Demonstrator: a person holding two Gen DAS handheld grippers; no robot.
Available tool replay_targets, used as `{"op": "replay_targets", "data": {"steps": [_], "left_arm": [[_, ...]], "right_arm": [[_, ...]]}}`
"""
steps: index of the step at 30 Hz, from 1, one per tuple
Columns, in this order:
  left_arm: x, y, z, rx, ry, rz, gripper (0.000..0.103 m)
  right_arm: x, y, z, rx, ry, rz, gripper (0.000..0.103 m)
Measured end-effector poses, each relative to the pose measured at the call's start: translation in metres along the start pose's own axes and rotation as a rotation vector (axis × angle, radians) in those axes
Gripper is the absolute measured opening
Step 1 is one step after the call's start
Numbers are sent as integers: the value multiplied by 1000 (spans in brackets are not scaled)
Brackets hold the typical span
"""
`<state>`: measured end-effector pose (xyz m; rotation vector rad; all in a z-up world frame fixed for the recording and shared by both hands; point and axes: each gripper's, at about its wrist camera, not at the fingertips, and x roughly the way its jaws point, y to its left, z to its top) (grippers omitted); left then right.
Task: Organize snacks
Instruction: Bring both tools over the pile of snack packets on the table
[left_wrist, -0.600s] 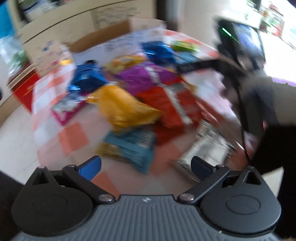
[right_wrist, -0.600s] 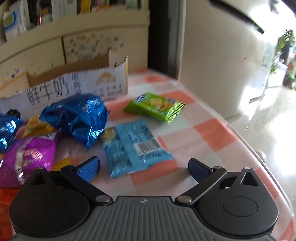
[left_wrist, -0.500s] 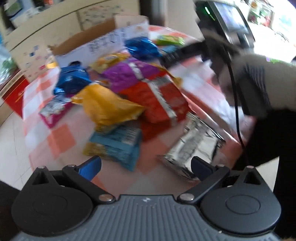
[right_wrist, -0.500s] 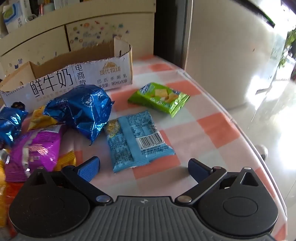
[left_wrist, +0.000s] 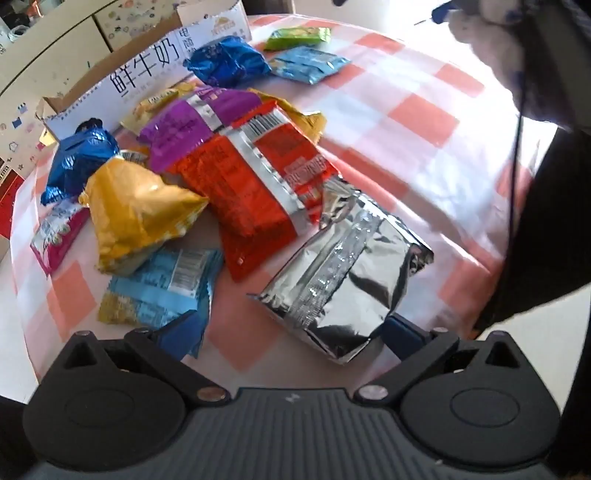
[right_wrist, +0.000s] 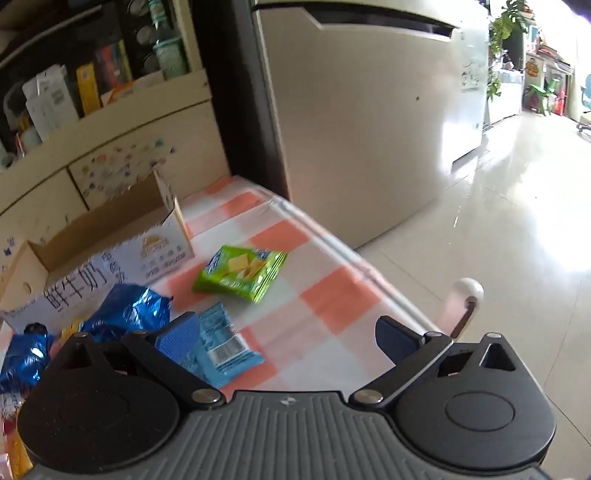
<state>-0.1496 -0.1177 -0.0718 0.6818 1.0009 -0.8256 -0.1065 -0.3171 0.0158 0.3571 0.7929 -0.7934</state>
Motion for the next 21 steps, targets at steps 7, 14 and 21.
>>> {"op": "replay_targets", "data": {"steps": [7,14,21], "left_arm": [[18,15,24,-80,-12,13,103],[26,23,52,-198,18,31,102],[-3,19,48,-221,-4,-5,102]], "right_arm": [[-24,16,-2,-95,-12,101,103],[-43,22,-9,-172,-34,69,103],[-51,19,-18,-142,-5,50,103]]}}
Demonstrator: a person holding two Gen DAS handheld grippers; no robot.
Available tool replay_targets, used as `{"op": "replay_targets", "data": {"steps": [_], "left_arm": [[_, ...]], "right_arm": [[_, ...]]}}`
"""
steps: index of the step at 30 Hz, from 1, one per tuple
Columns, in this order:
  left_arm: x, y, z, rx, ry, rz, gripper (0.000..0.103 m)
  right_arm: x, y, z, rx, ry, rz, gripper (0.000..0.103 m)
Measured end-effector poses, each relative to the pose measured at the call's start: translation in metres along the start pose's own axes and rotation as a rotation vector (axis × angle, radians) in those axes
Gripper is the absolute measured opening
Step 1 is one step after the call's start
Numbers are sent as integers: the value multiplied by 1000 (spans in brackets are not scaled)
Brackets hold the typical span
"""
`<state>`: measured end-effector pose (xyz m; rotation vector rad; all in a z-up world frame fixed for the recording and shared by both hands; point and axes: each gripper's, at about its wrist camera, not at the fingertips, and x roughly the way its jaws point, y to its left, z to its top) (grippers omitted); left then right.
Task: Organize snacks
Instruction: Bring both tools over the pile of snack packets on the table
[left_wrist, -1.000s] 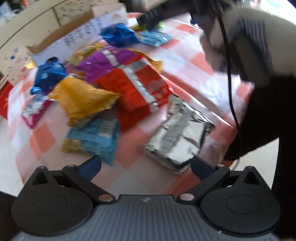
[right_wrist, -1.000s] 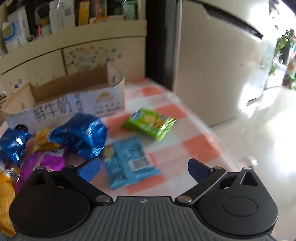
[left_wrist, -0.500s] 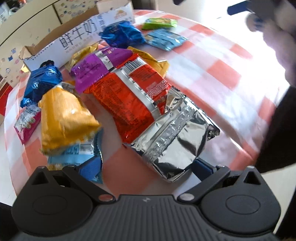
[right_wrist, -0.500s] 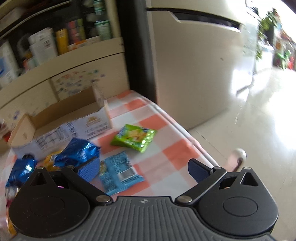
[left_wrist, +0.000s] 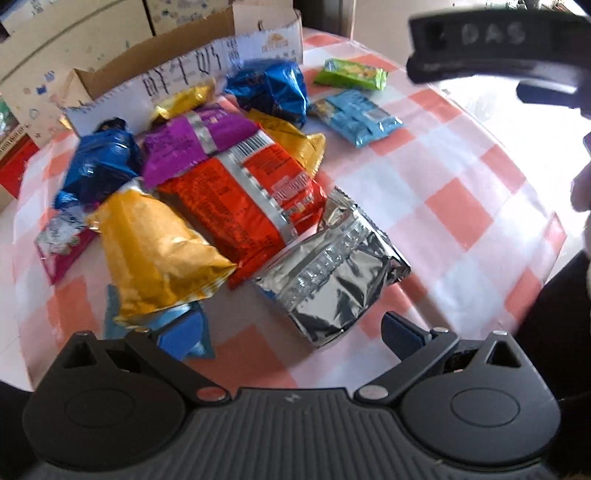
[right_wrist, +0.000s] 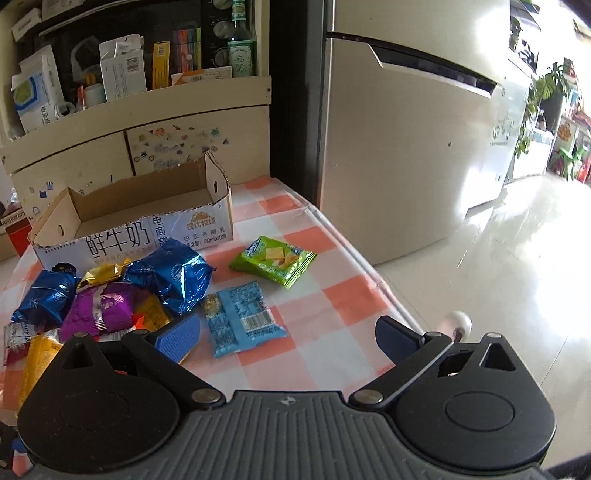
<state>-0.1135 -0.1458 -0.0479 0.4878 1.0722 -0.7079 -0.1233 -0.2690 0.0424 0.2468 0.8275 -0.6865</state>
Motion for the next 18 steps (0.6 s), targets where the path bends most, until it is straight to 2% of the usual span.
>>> {"op": "replay_targets", "data": {"steps": [5,11,14,18], "left_arm": [[-19,18,3,-63,-33,36,102],[-34,45,-1,-127,-70,168,102],[-35,61,0,-190,-70,162,102],[-37,71,1,-222,-77,178,102]], "right_arm": [[-2,5,-4,-14,24,-7,103],[-9,11,-7,-68,21,-1,103],[-13,16,-8,-84,30,14,103],[-18,22,-12,-96,36,27,103]]}}
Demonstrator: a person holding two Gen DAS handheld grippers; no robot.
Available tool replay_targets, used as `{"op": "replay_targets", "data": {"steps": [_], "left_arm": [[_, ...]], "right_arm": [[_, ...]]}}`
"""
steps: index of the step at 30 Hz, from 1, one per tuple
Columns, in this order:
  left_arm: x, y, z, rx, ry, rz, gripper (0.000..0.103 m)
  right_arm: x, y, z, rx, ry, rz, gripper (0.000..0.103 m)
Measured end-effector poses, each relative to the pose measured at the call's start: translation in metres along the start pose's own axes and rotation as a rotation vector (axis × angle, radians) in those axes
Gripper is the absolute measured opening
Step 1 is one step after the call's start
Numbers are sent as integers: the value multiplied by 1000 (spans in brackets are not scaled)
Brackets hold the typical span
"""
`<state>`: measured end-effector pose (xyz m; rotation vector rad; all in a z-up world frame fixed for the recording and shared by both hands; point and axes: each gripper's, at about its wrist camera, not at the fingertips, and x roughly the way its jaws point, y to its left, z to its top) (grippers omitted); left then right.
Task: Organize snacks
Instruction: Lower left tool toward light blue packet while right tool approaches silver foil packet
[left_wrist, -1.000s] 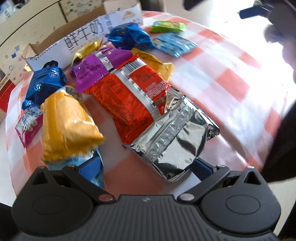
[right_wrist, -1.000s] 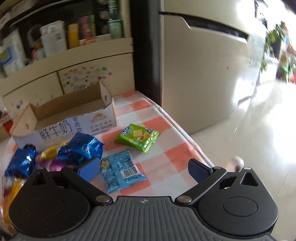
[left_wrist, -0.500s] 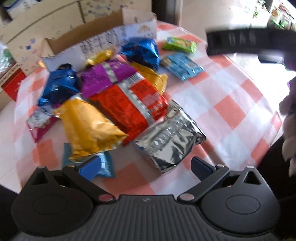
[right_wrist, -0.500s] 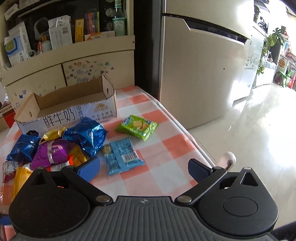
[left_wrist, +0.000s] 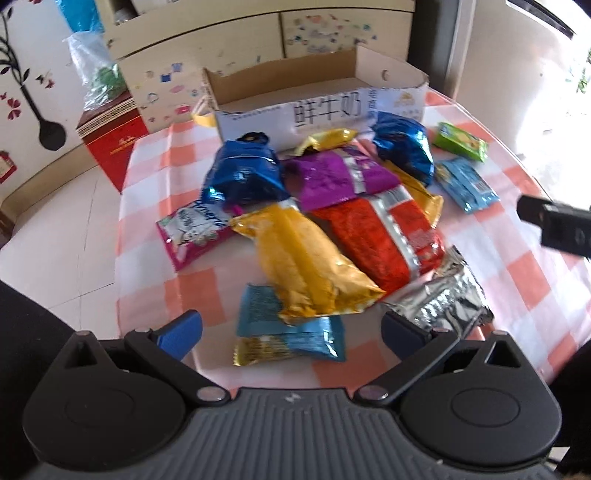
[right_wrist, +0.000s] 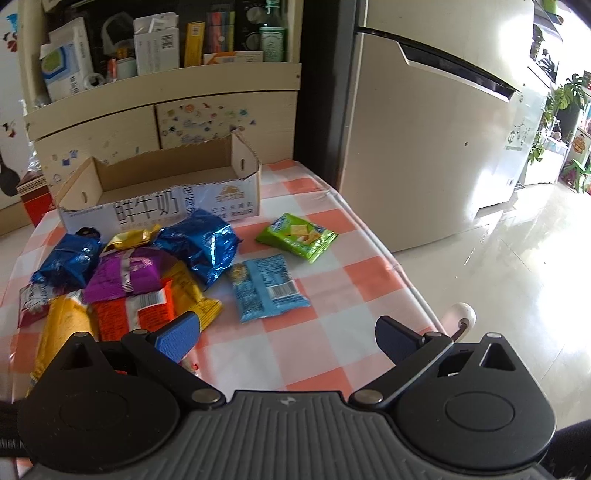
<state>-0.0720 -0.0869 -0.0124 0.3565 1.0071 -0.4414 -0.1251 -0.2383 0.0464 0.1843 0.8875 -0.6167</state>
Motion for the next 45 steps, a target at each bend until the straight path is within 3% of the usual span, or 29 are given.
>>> {"op": "replay_targets", "data": {"steps": [24,45], "left_arm": [[-16,15,-5,-60,-39,73,102],[-20,3,-12,-15,-48,102,102]], "right_arm": [[-19,24,-23,-58,77,8,103],[-21,37,-29,-105,106,6,103]]}}
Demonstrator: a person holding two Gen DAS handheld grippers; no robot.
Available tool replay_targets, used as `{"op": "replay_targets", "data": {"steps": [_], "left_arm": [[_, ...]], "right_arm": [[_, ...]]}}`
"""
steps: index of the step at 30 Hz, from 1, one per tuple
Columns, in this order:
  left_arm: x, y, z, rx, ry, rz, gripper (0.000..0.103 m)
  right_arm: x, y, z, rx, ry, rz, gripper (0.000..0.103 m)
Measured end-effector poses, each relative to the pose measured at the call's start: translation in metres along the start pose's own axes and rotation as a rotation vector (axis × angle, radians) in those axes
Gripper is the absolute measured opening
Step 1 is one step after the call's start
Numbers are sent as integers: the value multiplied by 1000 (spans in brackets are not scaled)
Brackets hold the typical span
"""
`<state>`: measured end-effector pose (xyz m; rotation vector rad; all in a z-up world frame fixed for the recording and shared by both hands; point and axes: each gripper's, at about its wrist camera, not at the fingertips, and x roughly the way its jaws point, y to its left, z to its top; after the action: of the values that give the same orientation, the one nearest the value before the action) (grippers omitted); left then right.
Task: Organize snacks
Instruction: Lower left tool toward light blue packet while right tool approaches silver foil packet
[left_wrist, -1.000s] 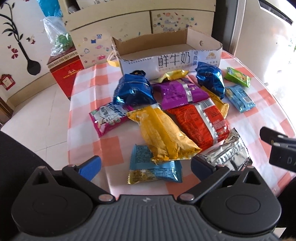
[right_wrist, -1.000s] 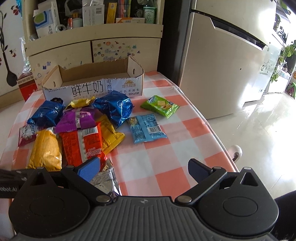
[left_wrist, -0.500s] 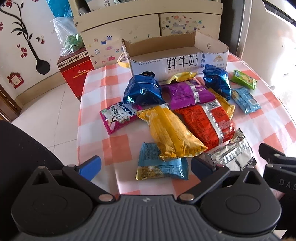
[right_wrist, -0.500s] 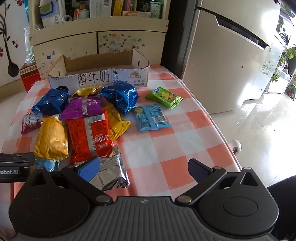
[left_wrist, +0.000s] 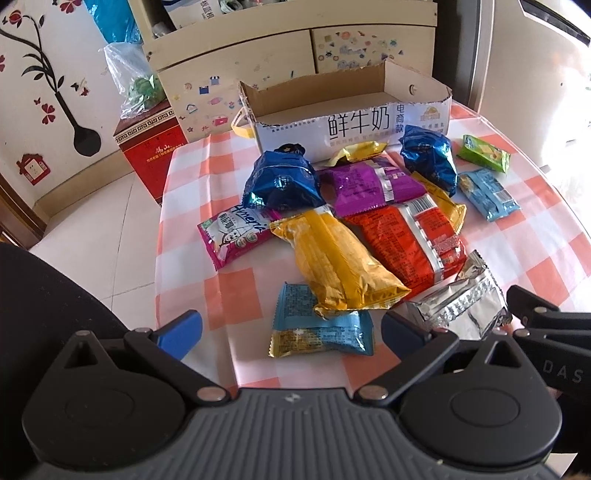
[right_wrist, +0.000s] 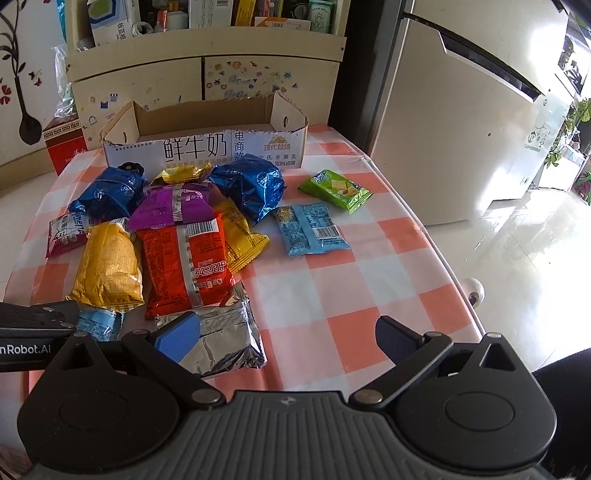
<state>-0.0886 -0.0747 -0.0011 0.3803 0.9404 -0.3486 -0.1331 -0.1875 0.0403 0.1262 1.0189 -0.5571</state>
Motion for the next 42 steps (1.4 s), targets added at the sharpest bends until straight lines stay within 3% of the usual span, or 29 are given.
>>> {"op": "replay_targets", "data": {"steps": [42], "left_arm": [[2,-1,-4,-3,10,26,100]], "right_arm": [[3,8,-1,-44,-6,-21,103]]}}
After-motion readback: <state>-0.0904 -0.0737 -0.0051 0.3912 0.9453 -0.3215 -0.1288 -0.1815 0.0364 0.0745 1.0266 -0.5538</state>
